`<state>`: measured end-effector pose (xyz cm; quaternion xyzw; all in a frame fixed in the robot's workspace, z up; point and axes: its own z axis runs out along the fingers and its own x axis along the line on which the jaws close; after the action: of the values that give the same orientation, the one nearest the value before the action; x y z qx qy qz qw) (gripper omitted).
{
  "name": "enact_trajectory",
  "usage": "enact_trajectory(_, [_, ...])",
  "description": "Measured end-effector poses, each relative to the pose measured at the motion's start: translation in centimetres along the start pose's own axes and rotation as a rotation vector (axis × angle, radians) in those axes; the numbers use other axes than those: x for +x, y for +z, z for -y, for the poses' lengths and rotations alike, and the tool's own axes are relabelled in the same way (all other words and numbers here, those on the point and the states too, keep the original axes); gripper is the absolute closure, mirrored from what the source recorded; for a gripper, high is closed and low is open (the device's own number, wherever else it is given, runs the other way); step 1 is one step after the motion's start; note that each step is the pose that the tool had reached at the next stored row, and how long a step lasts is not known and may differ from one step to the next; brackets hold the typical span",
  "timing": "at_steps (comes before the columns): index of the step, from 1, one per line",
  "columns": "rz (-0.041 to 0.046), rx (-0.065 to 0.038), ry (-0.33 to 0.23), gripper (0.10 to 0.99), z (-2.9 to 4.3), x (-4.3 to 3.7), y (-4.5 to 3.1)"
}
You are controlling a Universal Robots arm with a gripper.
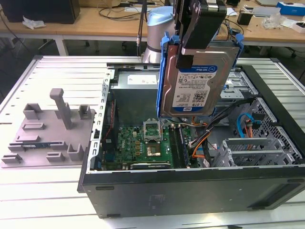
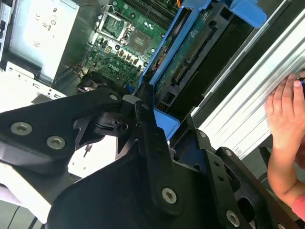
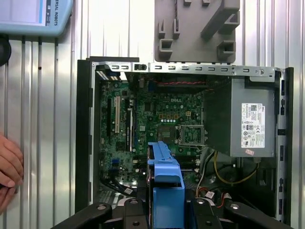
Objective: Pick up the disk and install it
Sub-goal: 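Insert the disk into the insertion slot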
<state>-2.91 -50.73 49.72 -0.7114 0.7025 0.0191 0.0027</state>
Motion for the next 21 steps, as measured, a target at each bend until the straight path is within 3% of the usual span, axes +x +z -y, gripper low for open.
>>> enact_trajectory(5, [0.0021,0.0,0.001,0.718,0.13,1.0,0.01])
enact_trajectory(7, [0.0189,0.001,0.008,0.718,0.12,1.24,0.04])
enact_trajectory(15, [0.0184,0.0,0.008,0.718,0.14,1.24,0.04])
enact_trajectory(18, [0.0118,-0.001,0.008,0.718,0.2,1.25,0.04])
enact_trajectory(21, [0.0113,-0.001,0.008,0.718,0.22,1.25,0.04])
